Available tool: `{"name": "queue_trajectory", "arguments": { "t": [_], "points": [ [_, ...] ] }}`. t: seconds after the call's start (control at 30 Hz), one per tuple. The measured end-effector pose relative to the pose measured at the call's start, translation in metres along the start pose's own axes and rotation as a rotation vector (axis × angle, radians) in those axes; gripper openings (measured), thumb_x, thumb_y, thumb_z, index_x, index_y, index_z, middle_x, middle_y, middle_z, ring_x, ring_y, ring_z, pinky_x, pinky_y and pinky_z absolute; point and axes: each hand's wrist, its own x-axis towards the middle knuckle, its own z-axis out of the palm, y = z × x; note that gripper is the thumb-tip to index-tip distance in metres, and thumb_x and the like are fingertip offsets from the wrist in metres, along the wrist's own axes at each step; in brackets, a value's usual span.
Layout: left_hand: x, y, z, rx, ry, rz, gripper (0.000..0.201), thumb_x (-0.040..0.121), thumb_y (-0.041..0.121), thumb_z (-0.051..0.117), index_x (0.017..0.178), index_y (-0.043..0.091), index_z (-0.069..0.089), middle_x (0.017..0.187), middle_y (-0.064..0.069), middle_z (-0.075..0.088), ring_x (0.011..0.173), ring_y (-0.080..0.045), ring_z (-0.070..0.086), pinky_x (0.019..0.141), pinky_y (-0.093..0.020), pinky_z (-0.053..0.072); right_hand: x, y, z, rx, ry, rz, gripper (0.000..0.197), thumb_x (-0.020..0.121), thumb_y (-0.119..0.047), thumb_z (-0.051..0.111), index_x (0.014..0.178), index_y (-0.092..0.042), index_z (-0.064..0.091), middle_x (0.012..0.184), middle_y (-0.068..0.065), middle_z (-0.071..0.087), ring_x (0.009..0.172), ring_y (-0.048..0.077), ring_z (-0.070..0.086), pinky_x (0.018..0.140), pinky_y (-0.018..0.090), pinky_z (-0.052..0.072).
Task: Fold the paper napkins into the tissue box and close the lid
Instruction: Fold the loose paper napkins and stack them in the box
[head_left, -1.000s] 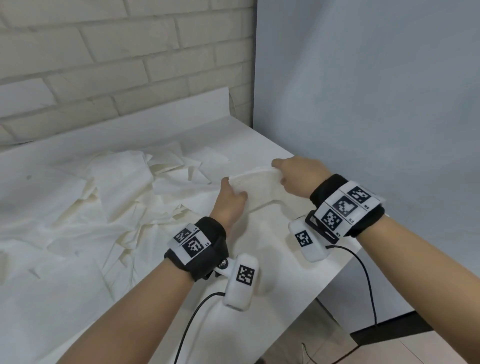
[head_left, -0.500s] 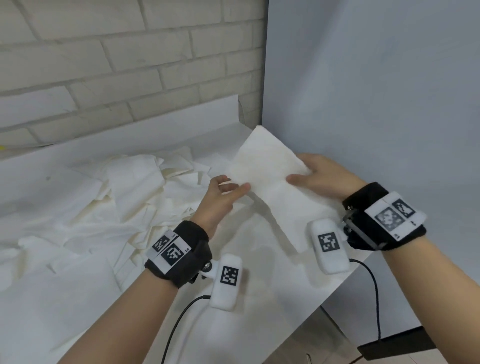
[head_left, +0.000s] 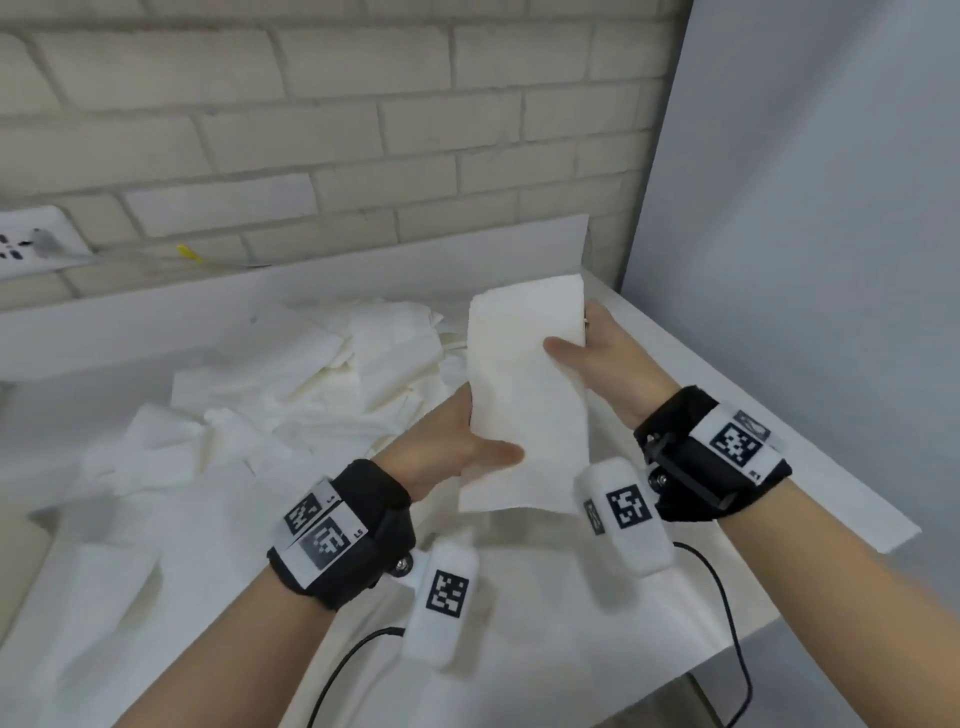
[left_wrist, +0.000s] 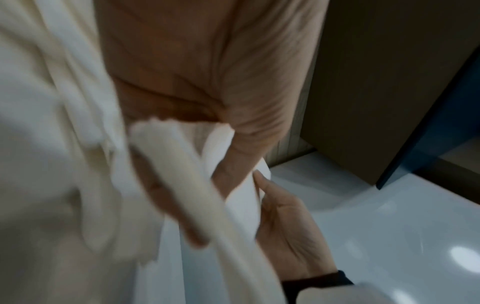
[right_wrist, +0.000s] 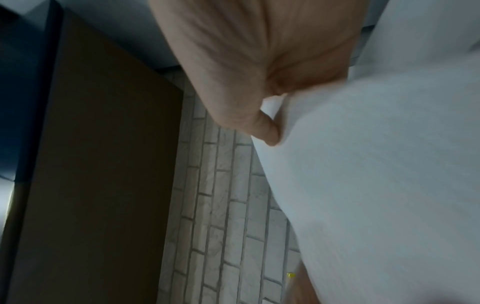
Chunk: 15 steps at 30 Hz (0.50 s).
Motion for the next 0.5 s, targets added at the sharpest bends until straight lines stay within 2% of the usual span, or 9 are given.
{"name": "queue_trajectory", "arguments": {
  "t": [0.03, 0.1, 0.17, 0.27, 0.37, 0.43, 0.5],
  "points": [
    [-0.011, -0.002, -0.010, 0.036, -0.020, -0.028, 0.058, 0.081, 0.002, 0.070, 0.131, 0.020, 0.046, 0.120, 0.003, 0.065, 0.107, -0.013, 0.064, 0.086, -0.027, 0.054, 0.004, -0.007, 0.004, -0.012, -0.024, -0.031, 0.031, 0.089, -0.009, 0.055, 0.119, -0.008, 0.045, 0.115, 0.006, 0.060, 0.100, 0.017, 0.060, 0.083, 0.030, 0.052],
    [-0.036, -0.006, -0.031, 0.074, -0.023, -0.077, 0.061, 0.074, 0.007, 0.073, 0.128, 0.021, 0.049, 0.118, 0.004, 0.066, 0.108, -0.013, 0.064, 0.086, -0.026, 0.053, 0.009, -0.023, 0.016, -0.066, -0.105, -0.076, 0.019, 0.089, -0.001, 0.055, 0.104, -0.011, 0.048, 0.095, 0.001, 0.059, 0.077, 0.010, 0.059, 0.057, 0.018, 0.050],
    [-0.062, -0.009, -0.050, 0.102, 0.007, -0.110, 0.059, 0.070, 0.009, 0.072, 0.123, 0.022, 0.052, 0.114, 0.006, 0.068, 0.105, -0.011, 0.065, 0.084, -0.025, 0.052, 0.012, -0.041, 0.032, -0.176, -0.200, -0.152, 0.023, 0.086, 0.004, 0.056, 0.099, -0.013, 0.048, 0.088, -0.001, 0.055, 0.063, 0.005, 0.057, 0.049, 0.017, 0.048],
    [-0.103, -0.012, -0.077, 0.165, 0.080, -0.161, 0.050, 0.076, -0.003, 0.071, 0.115, 0.023, 0.054, 0.102, 0.012, 0.070, 0.096, -0.004, 0.066, 0.077, -0.018, 0.050, 0.015, -0.067, 0.068, -0.408, -0.349, -0.290, 0.020, 0.086, 0.004, 0.055, 0.096, -0.013, 0.055, 0.088, 0.001, 0.058, 0.062, 0.009, 0.056, 0.051, 0.015, 0.048],
    [-0.148, -0.016, -0.105, 0.214, 0.216, -0.200, 0.042, 0.079, -0.002, 0.069, 0.105, 0.028, 0.057, 0.089, 0.018, 0.071, 0.085, 0.001, 0.067, 0.070, -0.014, 0.050, 0.010, -0.093, 0.114, -0.574, -0.406, -0.464, 0.018, 0.090, -0.001, 0.049, 0.098, -0.011, 0.061, 0.087, 0.000, 0.060, 0.062, 0.010, 0.056, 0.056, 0.010, 0.044],
    [-0.180, -0.019, -0.123, 0.221, 0.386, -0.200, 0.034, 0.081, 0.003, 0.069, 0.101, 0.029, 0.059, 0.087, 0.017, 0.072, 0.082, 0.000, 0.068, 0.067, -0.015, 0.050, 0.001, -0.113, 0.148, -0.570, -0.382, -0.609, 0.021, 0.091, -0.001, 0.047, 0.107, -0.010, 0.057, 0.091, -0.002, 0.056, 0.062, -0.004, 0.052, 0.060, 0.007, 0.040],
    [-0.212, -0.025, -0.140, 0.189, 0.610, -0.174, 0.023, 0.085, 0.007, 0.066, 0.100, 0.024, 0.062, 0.084, 0.013, 0.072, 0.076, -0.005, 0.067, 0.063, -0.016, 0.048, -0.011, -0.129, 0.184, -0.513, -0.361, -0.748, 0.026, 0.090, 0.003, 0.046, 0.113, -0.008, 0.050, 0.096, -0.008, 0.048, 0.067, -0.013, 0.049, 0.064, 0.008, 0.035]
  ]
}}
